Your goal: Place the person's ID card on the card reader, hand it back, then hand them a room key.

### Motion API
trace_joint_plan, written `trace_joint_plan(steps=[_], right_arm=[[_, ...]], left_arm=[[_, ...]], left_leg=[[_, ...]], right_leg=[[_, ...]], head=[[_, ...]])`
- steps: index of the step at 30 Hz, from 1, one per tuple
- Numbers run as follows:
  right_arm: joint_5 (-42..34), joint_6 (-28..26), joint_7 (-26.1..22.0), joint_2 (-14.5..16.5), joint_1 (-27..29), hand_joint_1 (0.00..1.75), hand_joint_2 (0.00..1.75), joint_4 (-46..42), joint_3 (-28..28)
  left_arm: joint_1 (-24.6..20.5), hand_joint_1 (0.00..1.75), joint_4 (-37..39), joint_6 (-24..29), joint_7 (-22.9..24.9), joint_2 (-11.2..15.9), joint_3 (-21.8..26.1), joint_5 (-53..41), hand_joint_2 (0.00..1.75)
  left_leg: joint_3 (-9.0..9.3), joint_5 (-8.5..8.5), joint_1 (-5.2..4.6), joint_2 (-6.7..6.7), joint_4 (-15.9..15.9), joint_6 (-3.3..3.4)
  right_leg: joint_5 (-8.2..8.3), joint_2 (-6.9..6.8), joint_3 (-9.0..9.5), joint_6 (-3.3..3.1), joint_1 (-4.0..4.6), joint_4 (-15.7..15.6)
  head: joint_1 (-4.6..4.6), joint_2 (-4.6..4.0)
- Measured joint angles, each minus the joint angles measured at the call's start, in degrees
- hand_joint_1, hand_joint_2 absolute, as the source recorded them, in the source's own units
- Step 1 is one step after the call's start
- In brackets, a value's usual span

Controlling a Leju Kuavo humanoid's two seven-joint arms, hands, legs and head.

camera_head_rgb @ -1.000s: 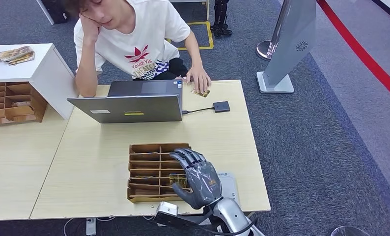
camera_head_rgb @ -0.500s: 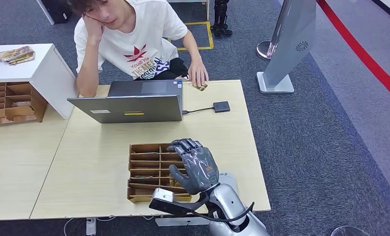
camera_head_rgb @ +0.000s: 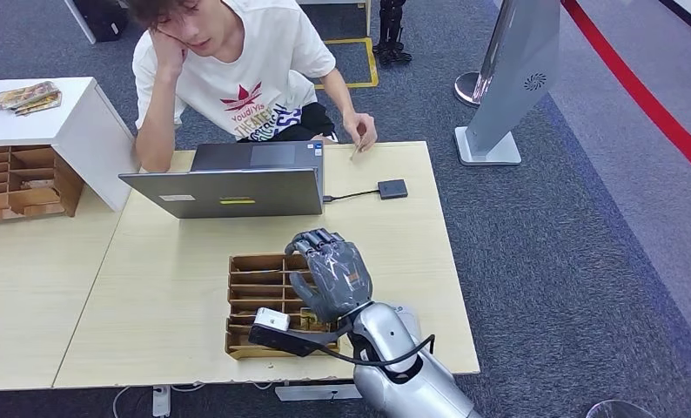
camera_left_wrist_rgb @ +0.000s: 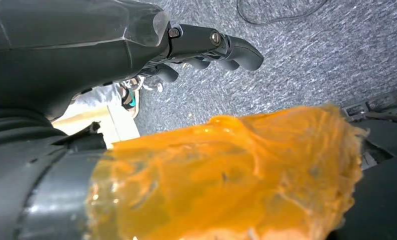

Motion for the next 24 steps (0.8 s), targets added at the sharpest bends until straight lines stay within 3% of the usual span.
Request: trace_joint_plan(steps=[15, 24], right_arm=[[-0.2, 0.0, -0.1, 1.0, -1.2, 0.81, 1.75, 5.4, -0.2], [-0.3, 0.0, 0.1, 1.1, -1.7, 0.94, 1.75, 7.2, -0.5]], left_arm=[[-0.1, 0.00, 0.0, -0.1, 0.1, -0.1, 0.0, -0.1, 0.00], [-0.1, 0.00, 0.0, -0.1, 0.1, -0.1, 0.0, -0.1, 0.00]], left_leg=[[0.00, 0.00, 0.00, 0.00, 0.0, 0.00], [0.00, 0.00, 0.00, 0.00, 0.0, 0.00]], right_leg=[[0.00, 0.00, 0.00, 0.00, 0.00, 0.0], [0.00, 0.00, 0.00, 0.00, 0.00, 0.0]], head=[[0.00, 0.00], [0.00, 0.00]])
